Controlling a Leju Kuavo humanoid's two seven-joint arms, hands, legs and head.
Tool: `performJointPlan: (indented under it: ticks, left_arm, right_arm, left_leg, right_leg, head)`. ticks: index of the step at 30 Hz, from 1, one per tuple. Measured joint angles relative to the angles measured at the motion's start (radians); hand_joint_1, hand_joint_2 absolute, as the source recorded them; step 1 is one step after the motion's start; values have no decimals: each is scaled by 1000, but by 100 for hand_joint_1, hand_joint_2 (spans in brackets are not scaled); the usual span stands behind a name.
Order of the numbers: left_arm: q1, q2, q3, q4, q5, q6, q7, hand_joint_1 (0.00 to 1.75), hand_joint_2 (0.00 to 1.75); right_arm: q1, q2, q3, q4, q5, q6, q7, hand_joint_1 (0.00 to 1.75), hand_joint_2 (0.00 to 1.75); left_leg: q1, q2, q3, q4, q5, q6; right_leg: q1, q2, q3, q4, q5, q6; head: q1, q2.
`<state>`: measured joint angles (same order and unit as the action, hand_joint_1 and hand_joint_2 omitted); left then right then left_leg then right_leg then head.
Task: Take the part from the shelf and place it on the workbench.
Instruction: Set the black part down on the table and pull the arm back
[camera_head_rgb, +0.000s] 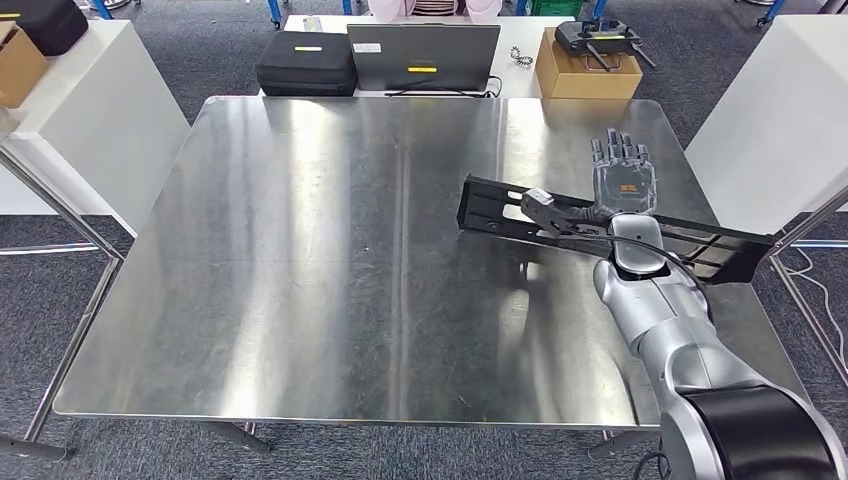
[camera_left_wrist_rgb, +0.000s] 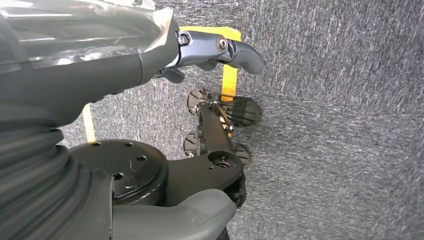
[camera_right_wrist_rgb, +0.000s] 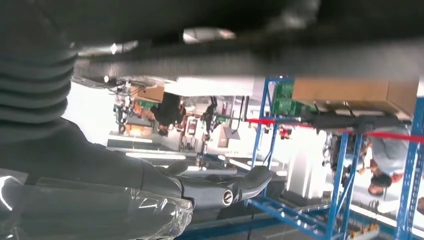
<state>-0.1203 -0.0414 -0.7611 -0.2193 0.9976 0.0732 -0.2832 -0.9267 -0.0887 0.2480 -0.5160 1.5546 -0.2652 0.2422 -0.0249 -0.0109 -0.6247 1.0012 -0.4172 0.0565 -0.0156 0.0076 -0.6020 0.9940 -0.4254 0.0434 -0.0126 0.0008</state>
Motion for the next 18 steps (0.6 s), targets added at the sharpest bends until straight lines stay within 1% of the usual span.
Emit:
performJointPlan:
  ticks: [3, 7, 10, 13, 18]
  left_arm:
    - [0, 1, -8, 0, -9, -3, 4, 0, 175]
    - [0, 3, -11, 0, -20, -10, 10, 0, 175]
    - [0, 4, -13, 0, -29, -12, 16, 0, 175]
    - [0, 5, -14, 0, -39, -15, 19, 0, 175]
    - [0, 6, -17, 0, -55, -23, 21, 0, 175]
  right_arm:
    - [2, -4, -26, -20, -22, 68, -16, 0, 0]
    - [2, -6, -67, -64, -71, 219, -32, 0, 0]
    - [4, -10, -84, -119, -89, 307, -31, 0, 0]
    - [6, -22, -98, -182, -99, 361, -26, 0, 0]
    - [12, -52, -109, -264, -96, 407, -25, 0, 0]
  left_leg:
    - [0, 0, 0, 0, 0, 0]
    - [-1, 0, -1, 0, 0, 0]
    - [-1, 0, 0, 0, 0, 0]
    - [-1, -1, 0, 0, 0, 0]
    - [-1, -1, -1, 0, 0, 0]
  right_leg:
    - [0, 0, 0, 0, 0, 0]
    - [0, 0, 0, 0, 0, 0]
    - [0, 0, 0, 0, 0, 0]
    - [0, 0, 0, 0, 0, 0]
    - [0, 0, 0, 0, 0, 0]
  head:
    - [0, 0]
    - [0, 0]
    - [0, 0]
    - [0, 0]
    - [0, 0]
